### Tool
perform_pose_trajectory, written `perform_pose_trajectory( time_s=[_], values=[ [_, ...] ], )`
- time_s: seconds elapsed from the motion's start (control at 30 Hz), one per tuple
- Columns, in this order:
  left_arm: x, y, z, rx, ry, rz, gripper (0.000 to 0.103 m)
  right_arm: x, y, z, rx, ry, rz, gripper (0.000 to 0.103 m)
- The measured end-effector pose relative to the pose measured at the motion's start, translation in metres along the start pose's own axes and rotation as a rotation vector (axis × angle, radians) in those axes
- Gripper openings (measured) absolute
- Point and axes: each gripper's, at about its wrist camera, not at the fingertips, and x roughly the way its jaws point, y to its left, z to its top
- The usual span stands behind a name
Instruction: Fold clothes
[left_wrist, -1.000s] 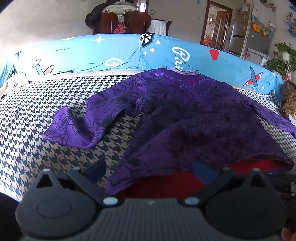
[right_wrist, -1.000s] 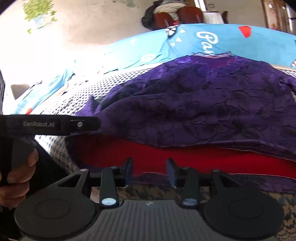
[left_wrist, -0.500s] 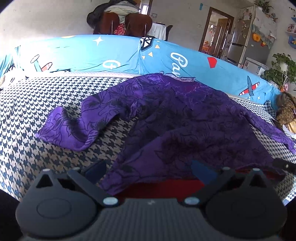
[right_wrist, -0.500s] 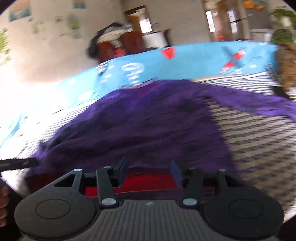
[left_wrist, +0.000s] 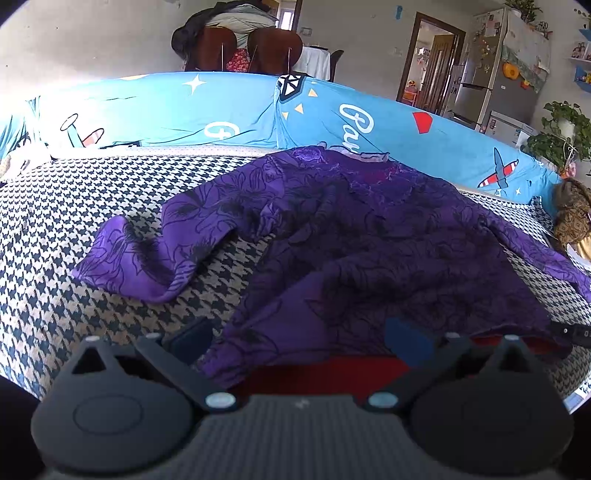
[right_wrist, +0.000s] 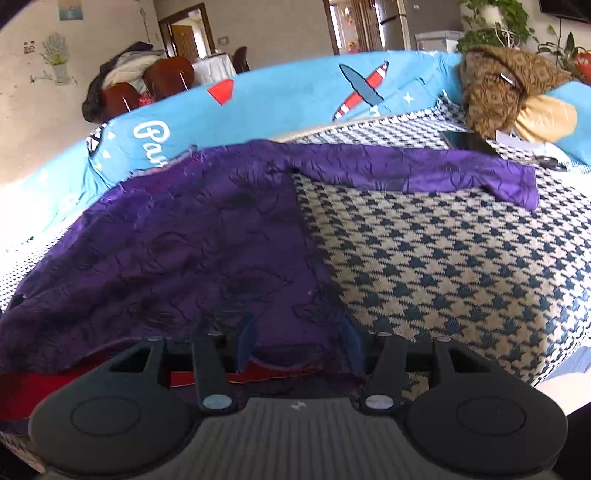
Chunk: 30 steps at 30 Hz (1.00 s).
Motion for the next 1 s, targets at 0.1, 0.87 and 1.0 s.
perform_pose_trajectory(
  time_s=[0.1,0.87,1.0],
  values=[
    [0.0,0.0,0.0,0.001,-0.001,0.002,0.103,0.012,0.0,-0.003,0.006,0.022,-0.016,0.037],
    [0.006,0.008,0.001,-0.026,0.027,0.06,0.103,-0.018,-0.042,0.006,0.201,-0.176,-0.335,0.005],
    [0.005,0.01,0.0,-0.024,0.031,0.065,0.103,-0.021,-0.032,0.003,0.166,-0.168,-0.23,0.027]
  ],
)
